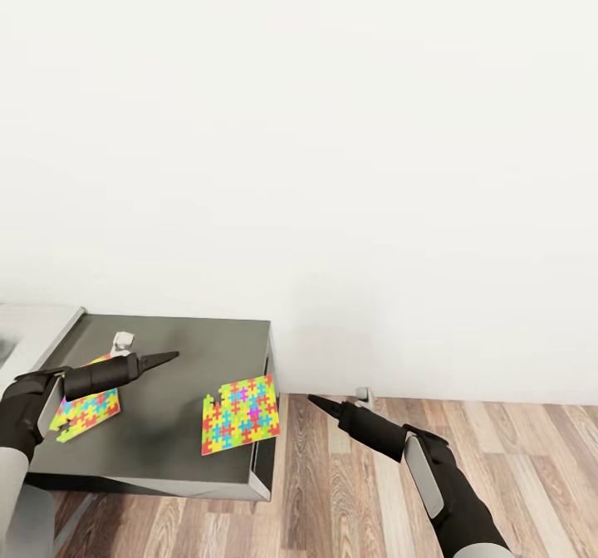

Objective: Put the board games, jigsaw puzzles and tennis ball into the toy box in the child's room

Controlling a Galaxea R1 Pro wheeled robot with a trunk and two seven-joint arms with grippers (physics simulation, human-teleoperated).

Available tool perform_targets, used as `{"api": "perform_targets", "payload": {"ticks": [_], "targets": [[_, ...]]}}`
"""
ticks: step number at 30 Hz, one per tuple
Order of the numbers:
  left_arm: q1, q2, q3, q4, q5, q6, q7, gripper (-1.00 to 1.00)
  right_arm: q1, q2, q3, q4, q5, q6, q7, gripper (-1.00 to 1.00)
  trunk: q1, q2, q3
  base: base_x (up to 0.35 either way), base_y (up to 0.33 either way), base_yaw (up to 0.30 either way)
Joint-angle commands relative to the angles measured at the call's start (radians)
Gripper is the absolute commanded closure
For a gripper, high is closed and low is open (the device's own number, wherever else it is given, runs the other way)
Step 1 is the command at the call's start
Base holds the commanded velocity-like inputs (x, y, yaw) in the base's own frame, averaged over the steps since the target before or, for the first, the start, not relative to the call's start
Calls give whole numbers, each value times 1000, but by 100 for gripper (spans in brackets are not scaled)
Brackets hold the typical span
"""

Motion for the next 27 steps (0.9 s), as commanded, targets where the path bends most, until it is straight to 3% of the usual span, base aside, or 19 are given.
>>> {"api": "perform_targets", "payload": {"ticks": [1, 21, 27], "targets": [[-1, 0, 0, 0, 2, 10, -3, -100, -1, 1, -3, 0, -3, 7, -1, -100, 1, -2, -2, 2, 1, 18], [-1, 0, 1, 0, 0, 9, -3, -100, -5, 1, -12, 14, -14, 21, -29, -100, 1, -2, -2, 0, 0, 3], [-1, 0, 1, 0, 1, 9, -3, -100, -14, 1, -13, 61, -15, 25, -45, -100, 1, -2, -2, 0, 0, 0]]}}
